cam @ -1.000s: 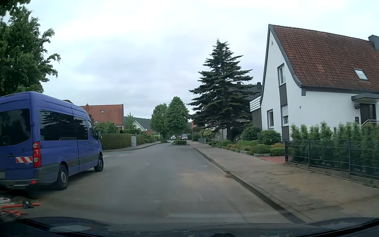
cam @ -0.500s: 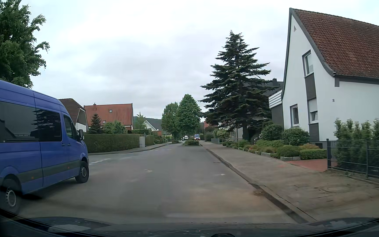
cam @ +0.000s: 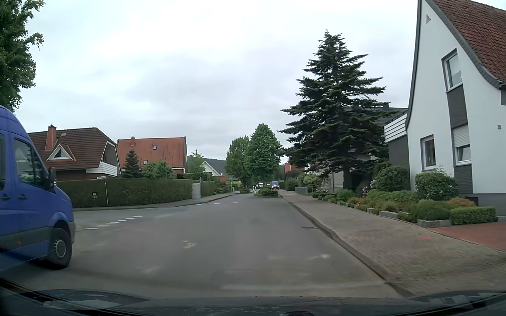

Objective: Follow the waypoints while adhering to traffic rules and regulations

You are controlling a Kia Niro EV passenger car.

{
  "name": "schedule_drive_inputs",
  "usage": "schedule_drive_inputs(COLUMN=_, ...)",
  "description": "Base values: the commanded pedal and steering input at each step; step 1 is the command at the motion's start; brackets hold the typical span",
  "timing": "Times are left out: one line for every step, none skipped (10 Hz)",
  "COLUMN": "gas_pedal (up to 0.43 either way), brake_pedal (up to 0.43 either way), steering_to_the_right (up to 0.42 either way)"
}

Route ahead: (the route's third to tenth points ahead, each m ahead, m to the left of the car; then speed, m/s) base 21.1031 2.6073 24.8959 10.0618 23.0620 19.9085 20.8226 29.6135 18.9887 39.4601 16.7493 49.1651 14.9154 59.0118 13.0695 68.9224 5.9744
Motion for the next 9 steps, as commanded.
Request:
schedule_drive_inputs(gas_pedal=0.118, brake_pedal=0.000, steering_to_the_right=-0.010)
schedule_drive_inputs(gas_pedal=0.110, brake_pedal=0.000, steering_to_the_right=-0.007)
schedule_drive_inputs(gas_pedal=0.087, brake_pedal=0.000, steering_to_the_right=-0.007)
schedule_drive_inputs(gas_pedal=0.059, brake_pedal=0.000, steering_to_the_right=-0.007)
schedule_drive_inputs(gas_pedal=0.020, brake_pedal=0.000, steering_to_the_right=-0.007)
schedule_drive_inputs(gas_pedal=0.000, brake_pedal=0.000, steering_to_the_right=-0.007)
schedule_drive_inputs(gas_pedal=0.000, brake_pedal=0.000, steering_to_the_right=-0.007)
schedule_drive_inputs(gas_pedal=0.000, brake_pedal=0.000, steering_to_the_right=-0.007)
schedule_drive_inputs(gas_pedal=0.000, brake_pedal=0.000, steering_to_the_right=-0.007)
